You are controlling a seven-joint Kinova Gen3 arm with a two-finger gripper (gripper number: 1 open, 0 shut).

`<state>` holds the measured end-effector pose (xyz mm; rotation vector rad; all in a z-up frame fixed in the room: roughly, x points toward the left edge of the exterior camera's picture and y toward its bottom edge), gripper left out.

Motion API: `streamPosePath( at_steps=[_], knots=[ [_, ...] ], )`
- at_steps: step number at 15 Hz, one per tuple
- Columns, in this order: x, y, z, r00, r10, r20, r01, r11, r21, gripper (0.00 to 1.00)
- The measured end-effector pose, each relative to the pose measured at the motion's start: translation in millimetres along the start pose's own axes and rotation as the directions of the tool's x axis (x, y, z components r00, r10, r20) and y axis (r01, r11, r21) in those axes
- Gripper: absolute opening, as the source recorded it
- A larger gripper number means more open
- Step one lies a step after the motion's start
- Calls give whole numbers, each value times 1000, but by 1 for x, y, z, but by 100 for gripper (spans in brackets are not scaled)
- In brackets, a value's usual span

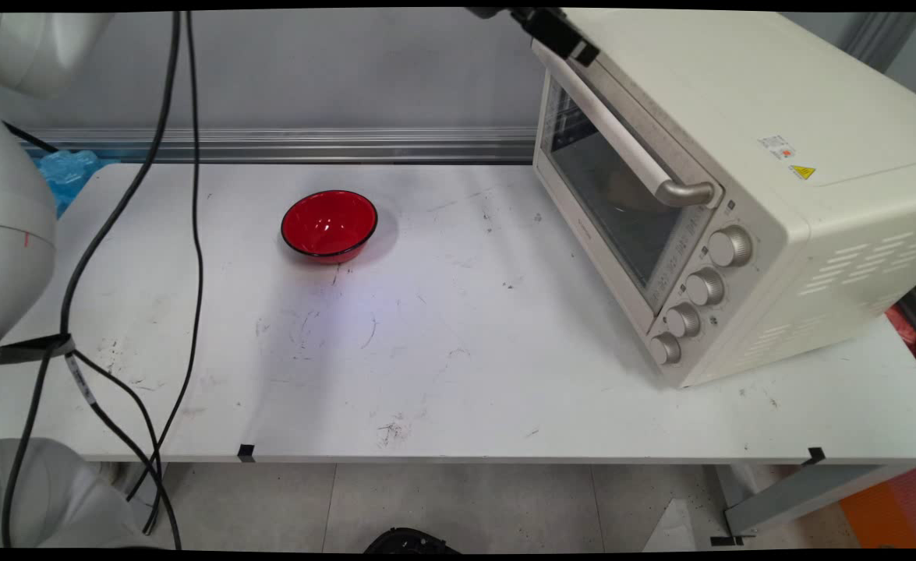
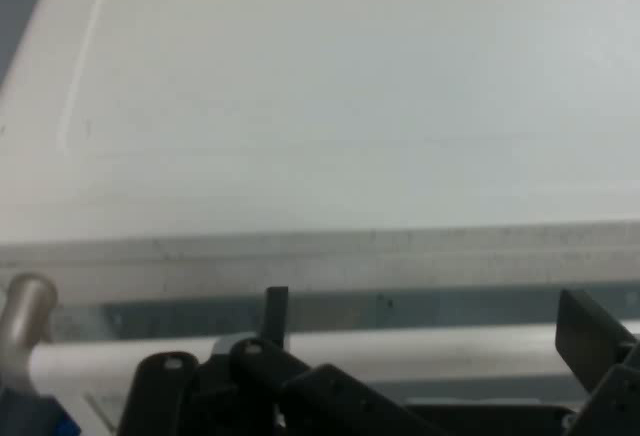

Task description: Open the oven

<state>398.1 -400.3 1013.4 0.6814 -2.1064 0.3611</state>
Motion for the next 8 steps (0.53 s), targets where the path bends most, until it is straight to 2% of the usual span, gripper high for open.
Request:
streamPosePath(
  at_steps=[4,5,8],
  knots=[
    [9,-2,16,1000,6,-1,-6,1000,-4,100],
    [9,-3,18,1000,7,0,-7,1000,-4,0],
    [12,-5,26,1000,11,4,-11,1000,-4,0]
  ],
)
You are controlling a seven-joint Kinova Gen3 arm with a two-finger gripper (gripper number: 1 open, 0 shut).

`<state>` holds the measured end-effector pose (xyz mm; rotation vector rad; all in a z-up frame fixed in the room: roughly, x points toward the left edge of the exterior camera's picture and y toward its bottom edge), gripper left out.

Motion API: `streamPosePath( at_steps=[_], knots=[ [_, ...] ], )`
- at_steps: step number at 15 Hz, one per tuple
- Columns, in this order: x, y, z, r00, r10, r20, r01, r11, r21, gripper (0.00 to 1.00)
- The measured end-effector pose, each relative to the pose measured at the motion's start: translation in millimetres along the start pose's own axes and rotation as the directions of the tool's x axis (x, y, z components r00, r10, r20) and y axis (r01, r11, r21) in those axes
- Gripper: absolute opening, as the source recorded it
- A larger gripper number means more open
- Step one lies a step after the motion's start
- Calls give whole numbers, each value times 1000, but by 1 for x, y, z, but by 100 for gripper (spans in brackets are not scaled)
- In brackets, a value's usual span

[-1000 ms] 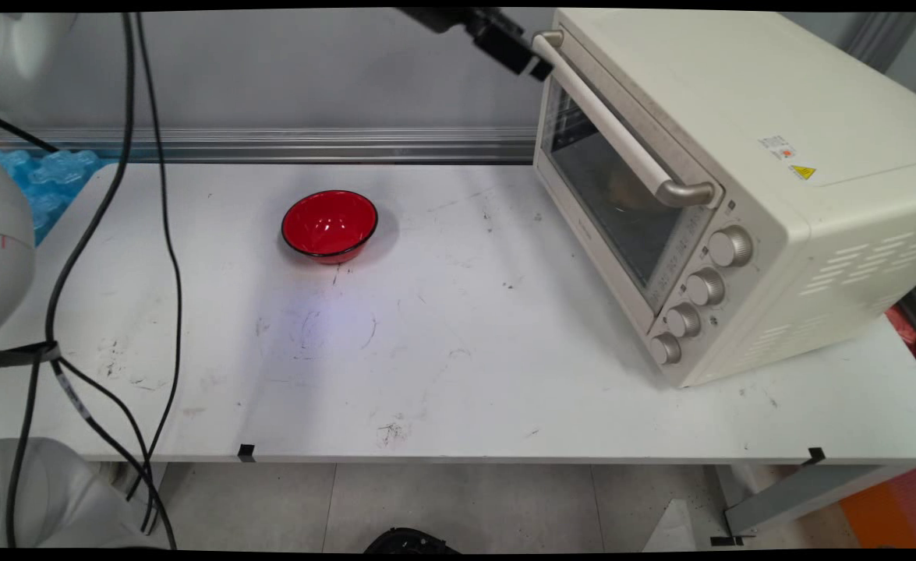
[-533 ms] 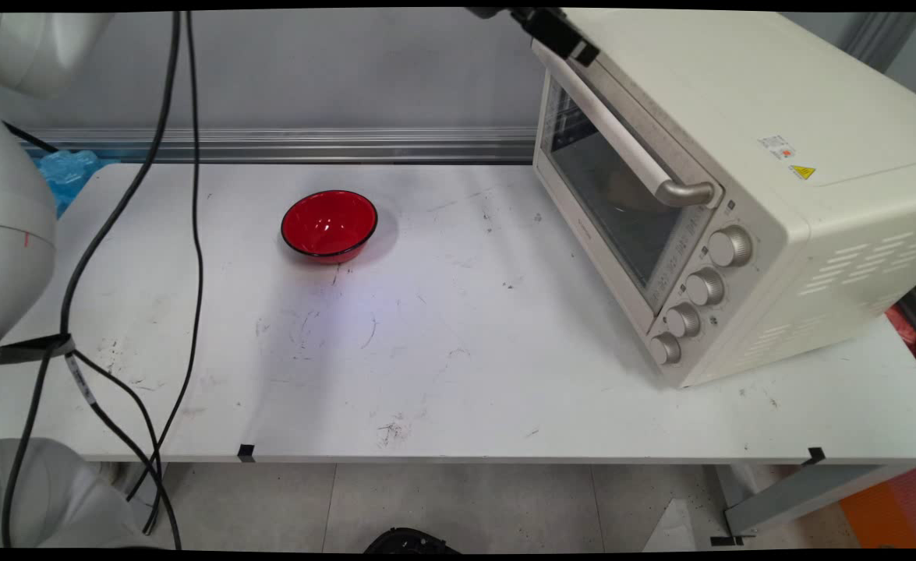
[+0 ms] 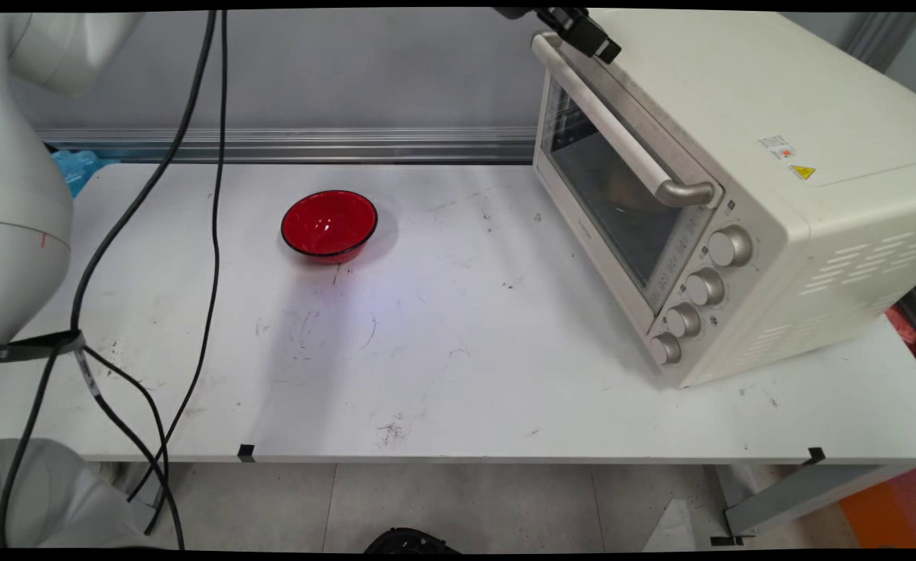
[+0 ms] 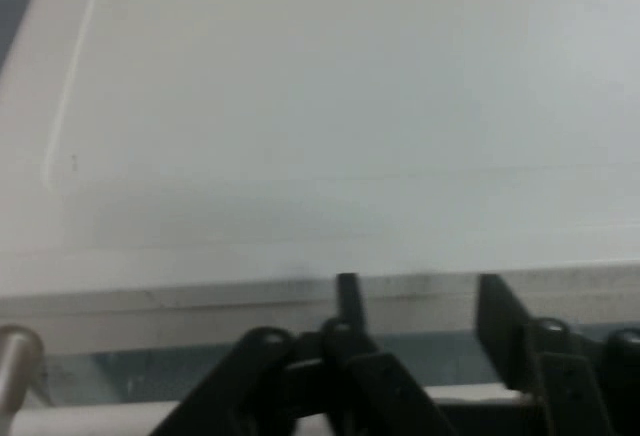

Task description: Open the oven

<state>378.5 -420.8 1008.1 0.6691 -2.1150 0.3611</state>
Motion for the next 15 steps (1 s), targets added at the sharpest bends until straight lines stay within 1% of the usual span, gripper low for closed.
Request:
streamPosePath(
  at_steps=[15],
  knots=[
    [-7,2,34,999,-3,40,4,1000,-30,0]
  ],
)
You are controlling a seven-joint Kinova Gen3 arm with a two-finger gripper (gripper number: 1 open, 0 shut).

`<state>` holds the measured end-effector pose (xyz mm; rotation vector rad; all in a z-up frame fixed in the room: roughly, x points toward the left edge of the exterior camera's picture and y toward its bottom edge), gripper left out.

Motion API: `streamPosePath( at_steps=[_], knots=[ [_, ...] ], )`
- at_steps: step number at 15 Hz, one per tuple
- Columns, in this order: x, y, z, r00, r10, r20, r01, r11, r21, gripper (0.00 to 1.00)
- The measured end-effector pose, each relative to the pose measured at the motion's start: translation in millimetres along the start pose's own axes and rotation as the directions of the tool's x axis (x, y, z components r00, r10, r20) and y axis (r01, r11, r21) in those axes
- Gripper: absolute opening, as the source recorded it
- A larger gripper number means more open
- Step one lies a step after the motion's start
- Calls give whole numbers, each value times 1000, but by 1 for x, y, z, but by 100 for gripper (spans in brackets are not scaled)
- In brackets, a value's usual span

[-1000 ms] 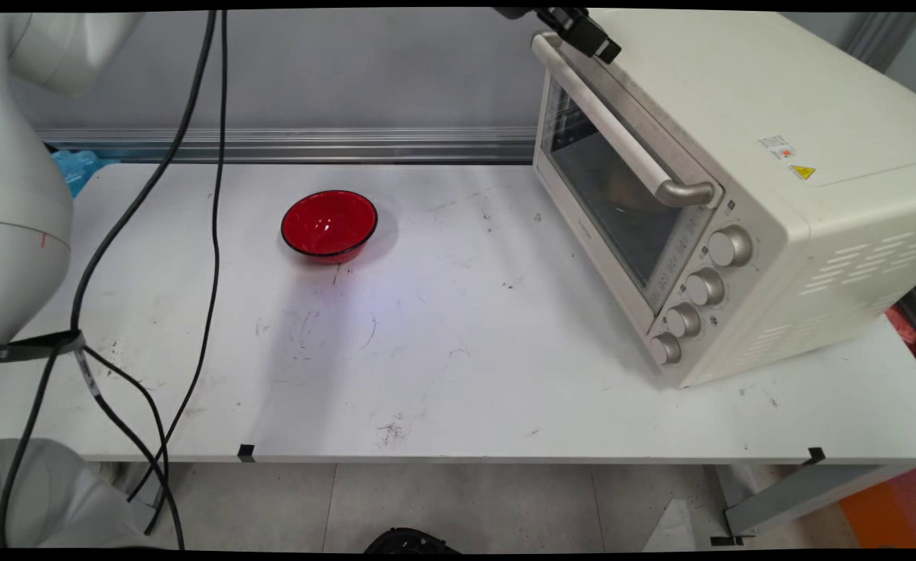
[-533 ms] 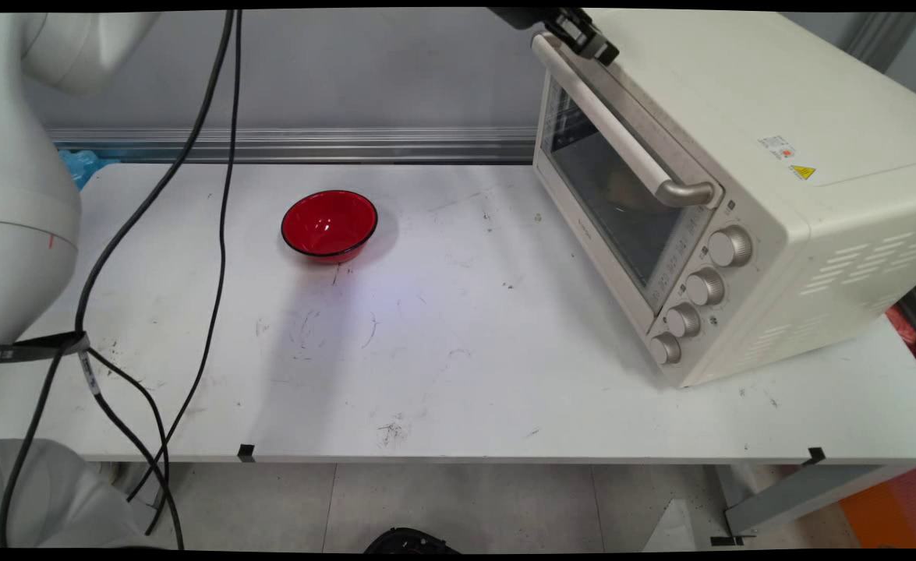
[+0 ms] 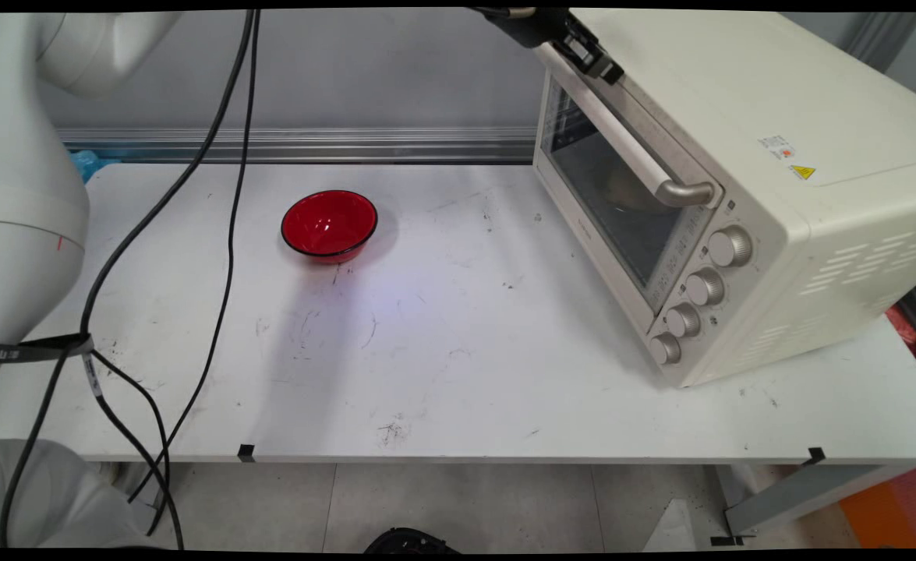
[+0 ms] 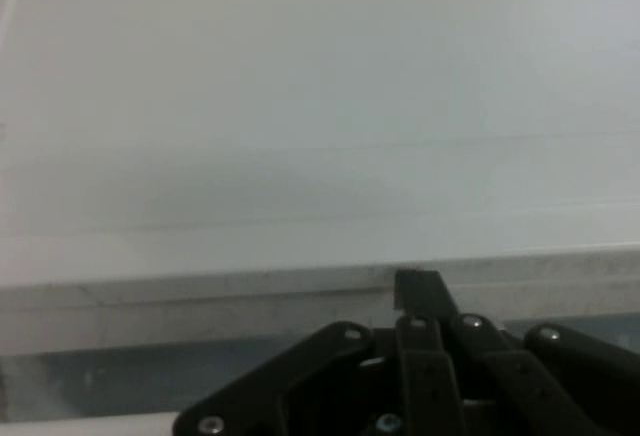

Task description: Open the oven

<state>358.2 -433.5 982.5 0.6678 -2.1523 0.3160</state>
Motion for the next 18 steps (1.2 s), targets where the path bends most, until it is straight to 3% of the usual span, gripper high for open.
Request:
streamPosePath(
  at_steps=[18],
  knots=[
    [-23,4,11,999,-4,50,5,1000,-18,0]
  ],
)
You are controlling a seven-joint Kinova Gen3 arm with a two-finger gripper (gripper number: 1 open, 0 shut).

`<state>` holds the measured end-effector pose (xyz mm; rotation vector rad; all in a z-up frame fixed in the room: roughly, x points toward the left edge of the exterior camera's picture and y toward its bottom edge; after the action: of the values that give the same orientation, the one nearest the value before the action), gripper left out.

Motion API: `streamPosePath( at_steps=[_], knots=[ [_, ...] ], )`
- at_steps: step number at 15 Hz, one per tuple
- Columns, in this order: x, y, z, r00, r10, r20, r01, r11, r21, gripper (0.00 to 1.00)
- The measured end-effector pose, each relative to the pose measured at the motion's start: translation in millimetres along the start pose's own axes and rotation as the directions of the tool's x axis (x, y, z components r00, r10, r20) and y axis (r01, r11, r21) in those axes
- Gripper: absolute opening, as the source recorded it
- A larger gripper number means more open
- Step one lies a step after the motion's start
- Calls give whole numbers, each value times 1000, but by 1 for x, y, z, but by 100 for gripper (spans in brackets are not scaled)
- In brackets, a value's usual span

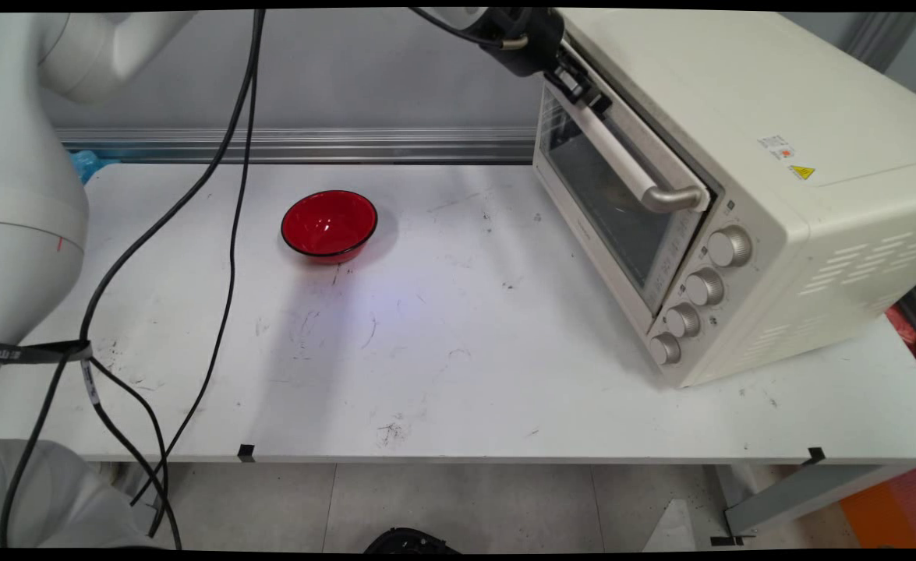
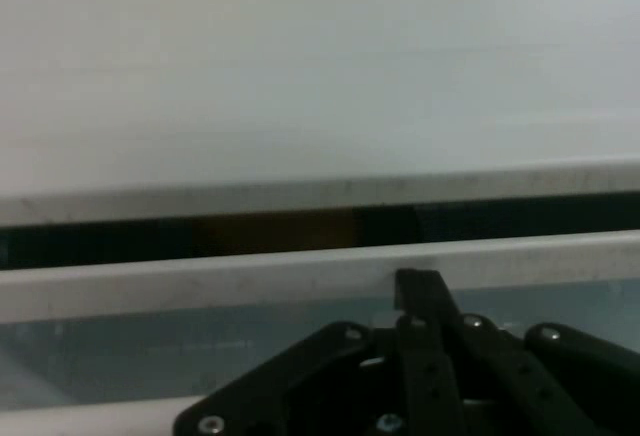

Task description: Open the oven

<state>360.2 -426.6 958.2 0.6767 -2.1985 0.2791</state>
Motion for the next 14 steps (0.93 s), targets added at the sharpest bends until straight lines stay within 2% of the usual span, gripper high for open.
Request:
streamPosePath(
  at_steps=[5,14],
  knots=[
    [-9,3,-7,1000,1,15,-1,1000,-5,0],
    [-40,13,-37,998,-2,65,3,1000,-22,0]
  ],
)
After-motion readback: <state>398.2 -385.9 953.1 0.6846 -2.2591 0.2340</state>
